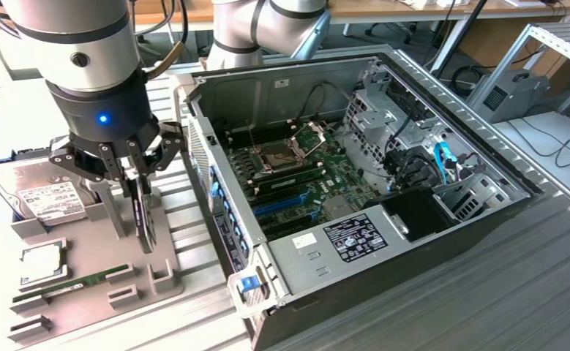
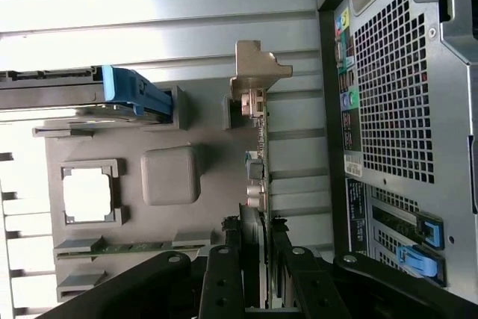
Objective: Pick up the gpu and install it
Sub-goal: 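Pick up the gpu and move the gpu toward the slot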
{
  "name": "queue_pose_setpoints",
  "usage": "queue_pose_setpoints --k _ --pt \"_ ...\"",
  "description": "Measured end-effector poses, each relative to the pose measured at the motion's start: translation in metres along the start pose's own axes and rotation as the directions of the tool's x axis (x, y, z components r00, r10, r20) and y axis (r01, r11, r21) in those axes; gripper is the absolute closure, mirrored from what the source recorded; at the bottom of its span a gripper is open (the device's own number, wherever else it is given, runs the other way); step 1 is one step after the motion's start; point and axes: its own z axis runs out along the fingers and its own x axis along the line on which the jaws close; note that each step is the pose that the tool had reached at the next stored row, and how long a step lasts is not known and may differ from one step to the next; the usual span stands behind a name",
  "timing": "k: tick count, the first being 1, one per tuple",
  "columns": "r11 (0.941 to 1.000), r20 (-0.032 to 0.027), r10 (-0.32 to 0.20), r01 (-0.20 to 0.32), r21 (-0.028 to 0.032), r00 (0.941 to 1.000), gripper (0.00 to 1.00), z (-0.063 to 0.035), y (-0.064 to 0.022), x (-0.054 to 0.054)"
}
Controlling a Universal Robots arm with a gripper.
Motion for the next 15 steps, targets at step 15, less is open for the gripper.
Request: queue_pose_setpoints --k 15 --pt "1.0000 0.0000 0.000 0.000 0.0000 1.0000 0.73 -0.0064 0.0003 -0.0002"
